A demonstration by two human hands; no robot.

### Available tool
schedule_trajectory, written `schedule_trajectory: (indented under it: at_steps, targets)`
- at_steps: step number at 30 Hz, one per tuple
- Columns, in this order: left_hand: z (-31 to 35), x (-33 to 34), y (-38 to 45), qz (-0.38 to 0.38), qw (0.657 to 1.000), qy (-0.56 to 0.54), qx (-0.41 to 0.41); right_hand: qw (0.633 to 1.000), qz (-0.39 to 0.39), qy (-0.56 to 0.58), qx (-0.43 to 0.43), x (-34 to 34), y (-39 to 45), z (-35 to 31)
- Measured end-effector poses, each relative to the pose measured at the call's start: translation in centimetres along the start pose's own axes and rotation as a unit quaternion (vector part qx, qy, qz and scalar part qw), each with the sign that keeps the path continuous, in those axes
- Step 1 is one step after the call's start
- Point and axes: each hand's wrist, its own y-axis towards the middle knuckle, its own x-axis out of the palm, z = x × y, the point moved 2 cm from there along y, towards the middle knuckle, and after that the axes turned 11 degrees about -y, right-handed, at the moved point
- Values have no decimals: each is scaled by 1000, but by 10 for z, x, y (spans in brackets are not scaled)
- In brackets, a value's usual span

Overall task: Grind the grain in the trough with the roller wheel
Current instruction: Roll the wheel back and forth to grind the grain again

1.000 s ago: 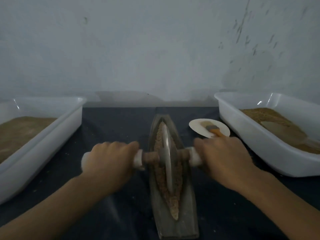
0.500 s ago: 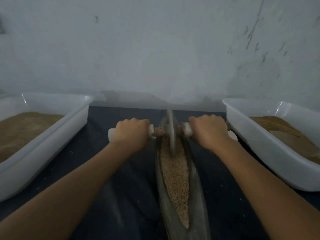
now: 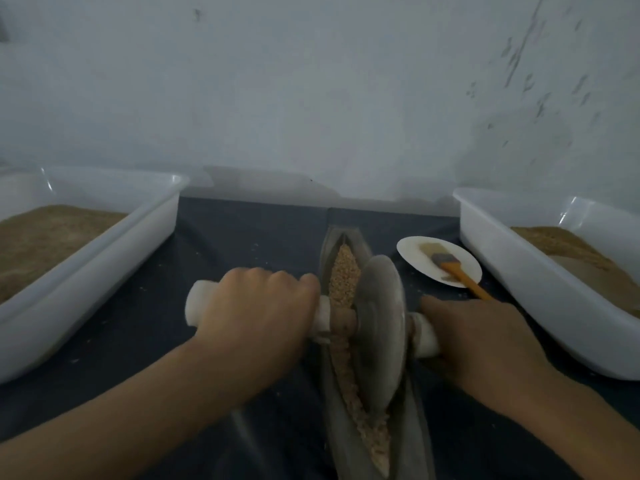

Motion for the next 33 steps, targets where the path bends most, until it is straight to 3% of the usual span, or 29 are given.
schedule_trajectory:
  at_steps: [6,9,13,16,19,21,24,28,33]
  targets:
    - [-25,42,76,-1,996,-59,-59,986,137,-80,41,4,76,6]
    - [-27,46,86,5,996,-56,-75,982,154,-89,61,4,99,5]
    - [-18,28,58,-21,997,-57,-42,984,162,-68,17,1,66,3]
    - [-9,7,11,-11,998,-59,19,969,241,-46,-39,-11,7,-2]
    - [-7,-13,-24,72,988,-75,118,972,225,-37,-58,-6,-27,0]
    - [-11,-10,-31,77,985,-86,125,975,210,-23,-64,3,-29,4]
    - [-15,8,-7,22,995,-48,82,978,200,-33,-48,8,-7,6]
    - [-32,40,57,26,997,-64,-39,971,209,-119,11,6,62,18]
    - [-38,42,90,22,998,-56,-32,984,144,-91,56,1,102,23]
